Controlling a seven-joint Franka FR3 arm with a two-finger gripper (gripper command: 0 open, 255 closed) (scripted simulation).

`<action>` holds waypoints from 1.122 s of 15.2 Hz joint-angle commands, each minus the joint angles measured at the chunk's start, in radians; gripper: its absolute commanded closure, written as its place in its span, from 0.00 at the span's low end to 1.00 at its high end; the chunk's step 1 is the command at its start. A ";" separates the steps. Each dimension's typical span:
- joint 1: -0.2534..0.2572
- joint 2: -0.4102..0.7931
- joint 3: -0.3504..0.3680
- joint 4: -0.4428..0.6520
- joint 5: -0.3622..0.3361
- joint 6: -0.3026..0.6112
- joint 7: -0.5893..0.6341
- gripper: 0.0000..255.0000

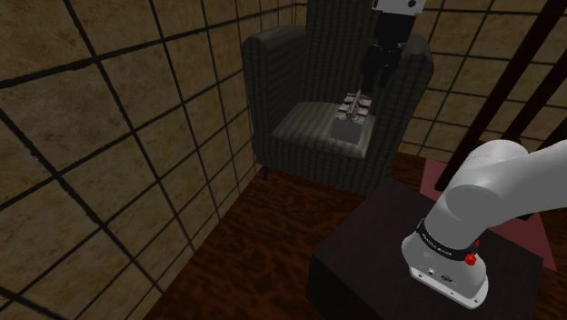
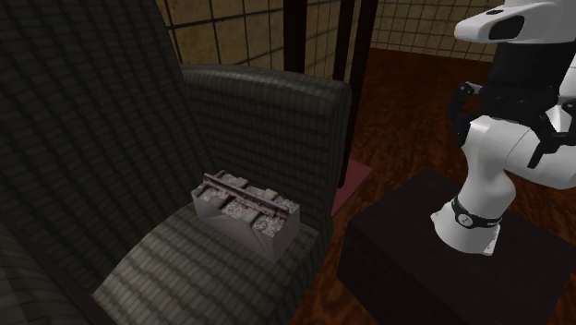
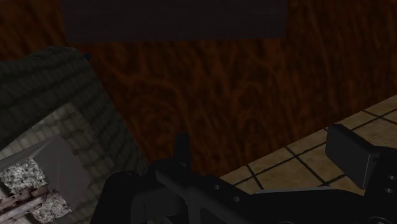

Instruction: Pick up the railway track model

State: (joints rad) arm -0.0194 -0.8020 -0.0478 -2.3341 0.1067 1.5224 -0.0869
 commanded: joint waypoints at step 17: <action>-0.147 0.500 -0.043 0.163 -0.039 0.346 0.235 0.00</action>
State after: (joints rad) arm -0.1567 -0.3272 -0.0848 -2.1793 0.0705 1.8497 0.1342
